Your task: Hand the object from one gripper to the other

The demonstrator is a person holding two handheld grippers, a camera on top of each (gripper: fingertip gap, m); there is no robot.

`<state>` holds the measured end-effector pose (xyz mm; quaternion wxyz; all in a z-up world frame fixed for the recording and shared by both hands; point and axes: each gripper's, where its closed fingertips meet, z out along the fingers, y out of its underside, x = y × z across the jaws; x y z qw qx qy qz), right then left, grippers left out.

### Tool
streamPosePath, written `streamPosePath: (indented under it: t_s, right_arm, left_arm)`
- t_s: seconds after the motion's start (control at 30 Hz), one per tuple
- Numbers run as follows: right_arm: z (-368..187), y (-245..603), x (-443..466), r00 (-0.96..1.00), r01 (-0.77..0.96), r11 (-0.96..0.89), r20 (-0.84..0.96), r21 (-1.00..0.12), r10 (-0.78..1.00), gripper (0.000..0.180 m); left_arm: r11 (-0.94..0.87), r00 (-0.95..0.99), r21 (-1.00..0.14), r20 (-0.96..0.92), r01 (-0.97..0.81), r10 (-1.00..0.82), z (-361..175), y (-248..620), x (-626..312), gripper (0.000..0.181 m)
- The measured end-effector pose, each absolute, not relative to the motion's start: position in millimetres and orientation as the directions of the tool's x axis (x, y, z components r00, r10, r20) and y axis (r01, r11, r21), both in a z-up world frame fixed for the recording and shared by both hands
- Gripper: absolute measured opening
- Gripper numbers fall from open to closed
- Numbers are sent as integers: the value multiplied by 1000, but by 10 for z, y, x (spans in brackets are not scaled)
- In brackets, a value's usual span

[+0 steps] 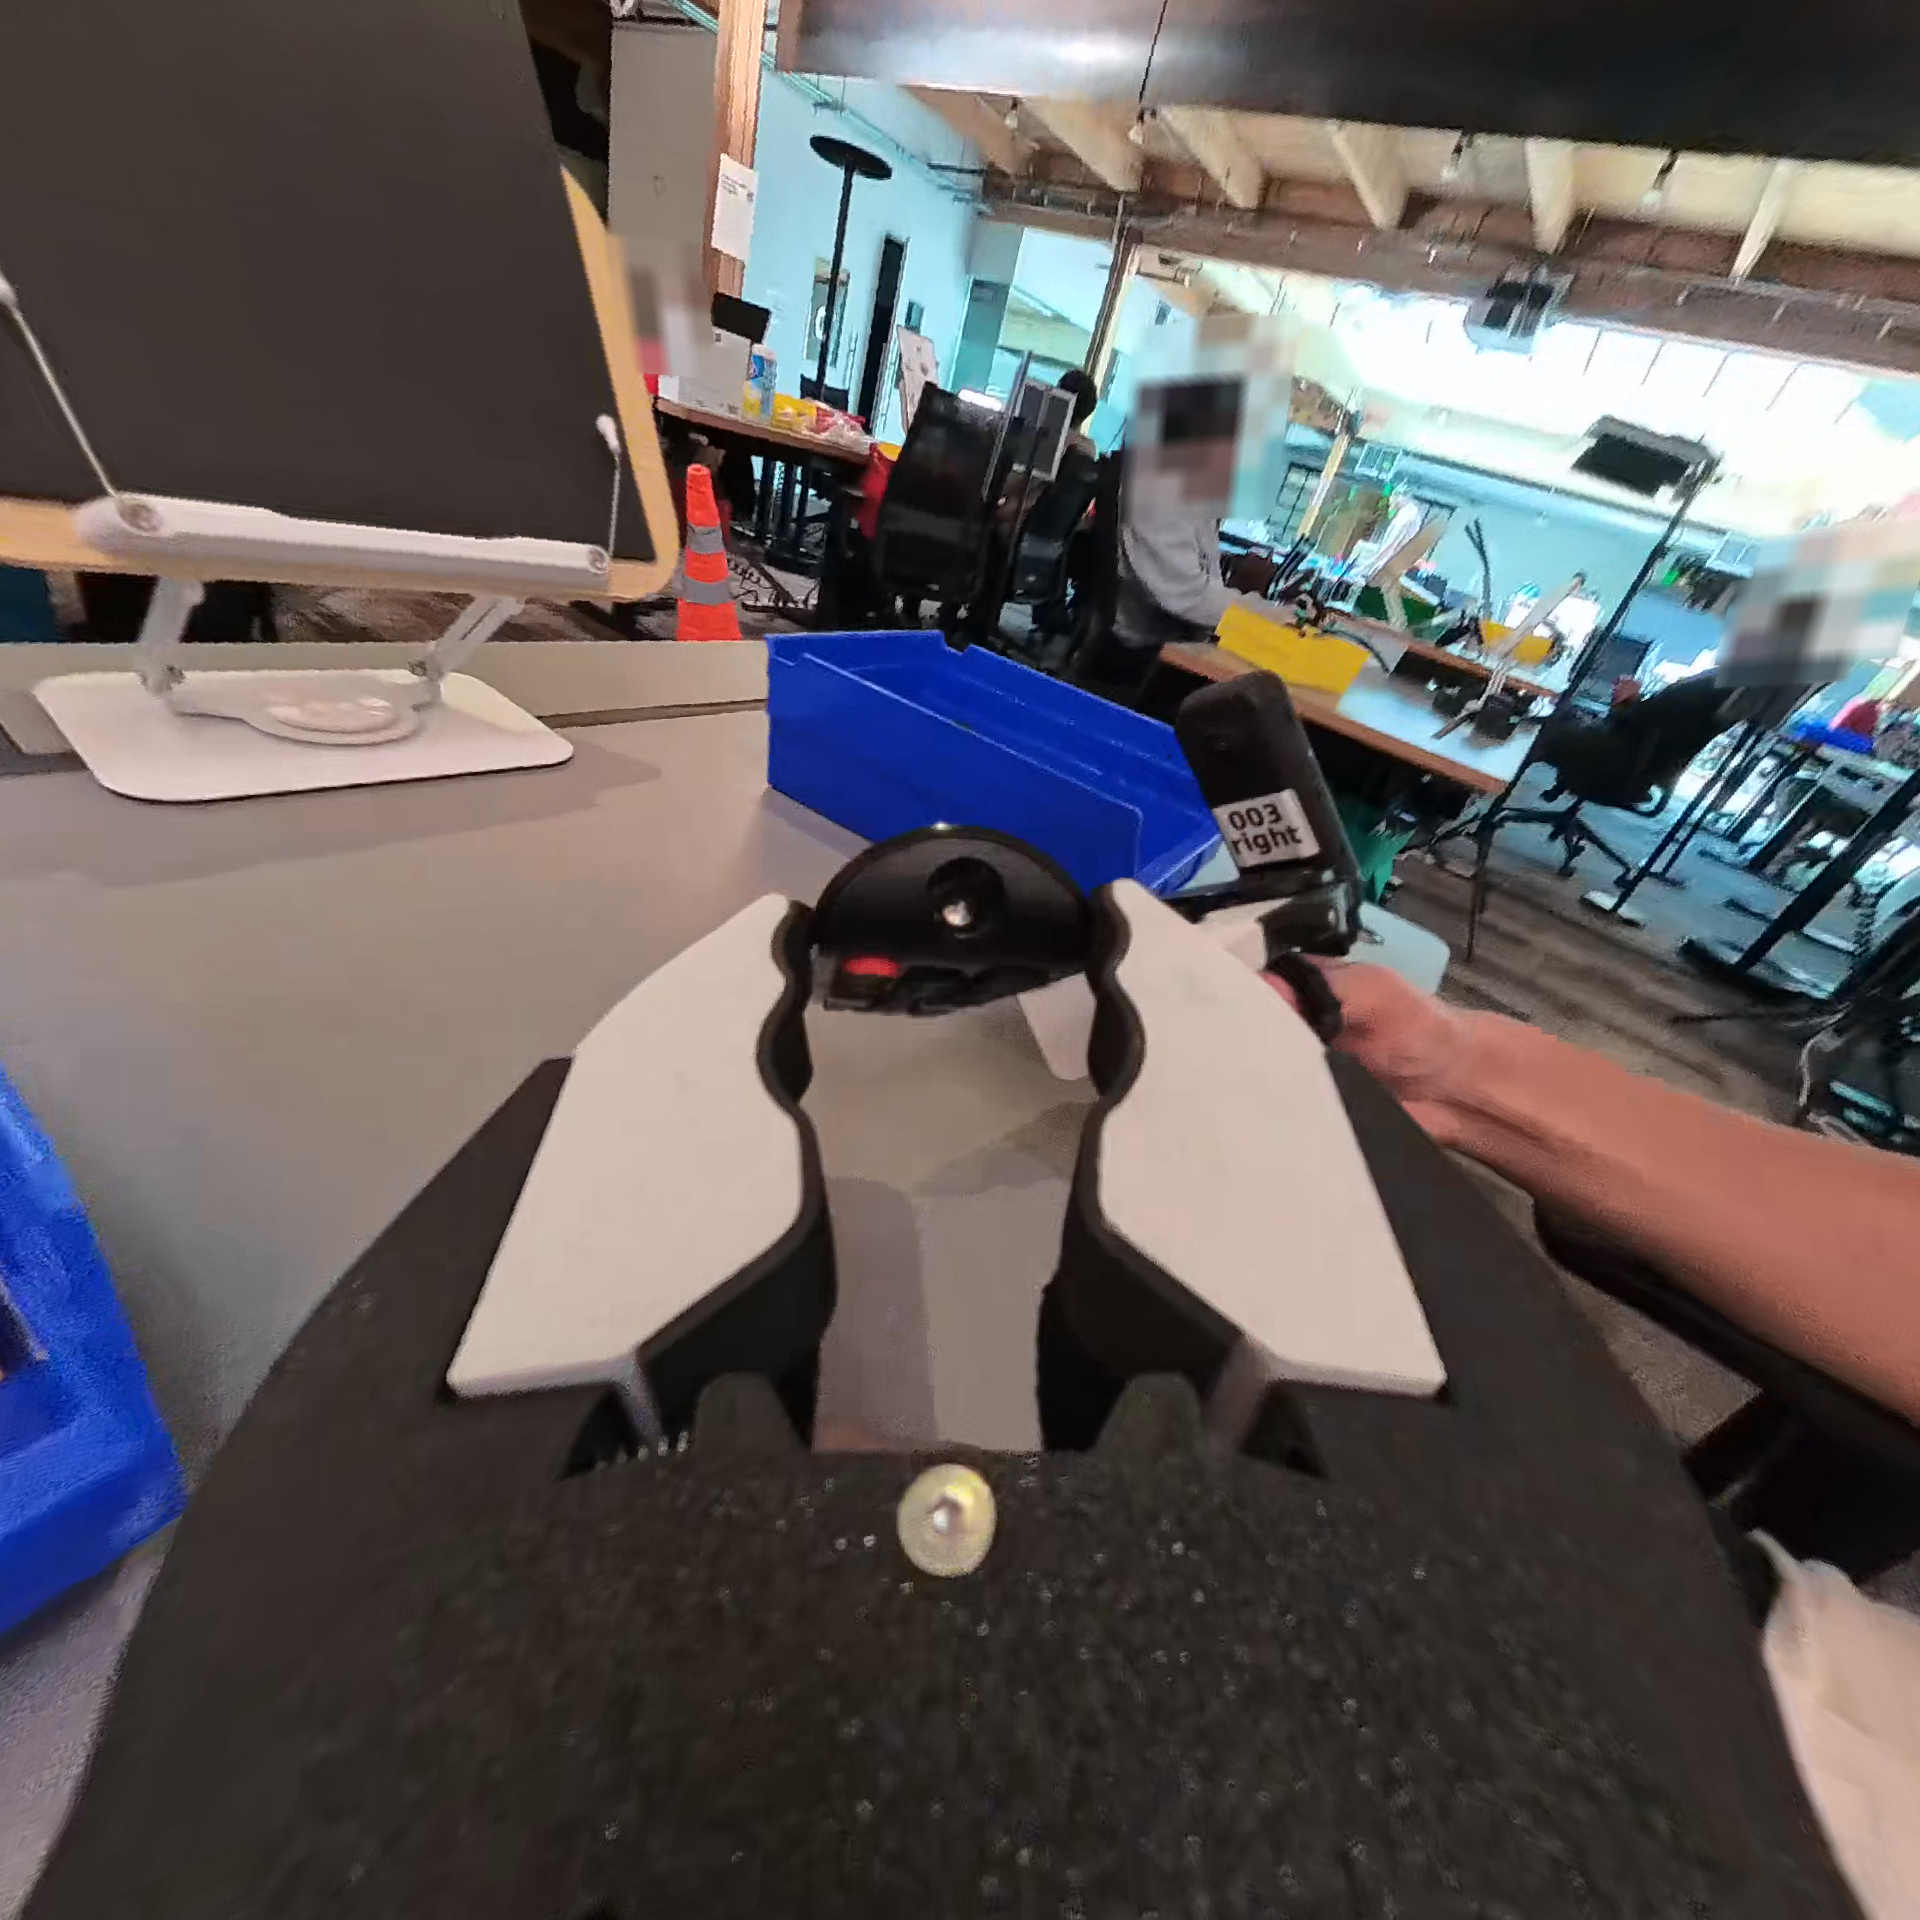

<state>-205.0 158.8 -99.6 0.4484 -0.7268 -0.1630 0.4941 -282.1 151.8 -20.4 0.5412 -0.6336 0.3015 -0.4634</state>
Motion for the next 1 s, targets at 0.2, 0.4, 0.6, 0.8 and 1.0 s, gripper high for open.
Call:
streamPosePath:
  t_s: [0.2, 0.4, 0.6, 0.8, 1.0]
  right_arm:
    - [-1061, 1704, -1962, 715, 161, -232, -49, -959, 698, 90]
    - [-1150, 1652, -2466, 715, 497, -19, 397, -867, 576, 76]
    - [-1180, 1679, -2539, 678, 673, 8, 621, -740, 393, 24]
    - [-1112, 1657, -2448, 705, 606, -32, 519, -795, 482, 22]
    - [-895, 1499, -2432, 706, 408, -20, 302, -913, 641, 21]
  left_arm:
    - [-255, 380, -955, 293, 149, -877, -138, 1544, -2846, 51]
    - [-274, 385, -950, 311, 148, -869, -147, 1520, -2786, 50]
    - [-284, 408, -945, 326, 162, -853, -134, 1550, -2831, 50]
    - [-334, 346, -918, 390, 212, -853, -105, 1560, -2834, 51]
    - [-320, 278, -936, 350, 147, -894, -174, 1547, -2828, 66]
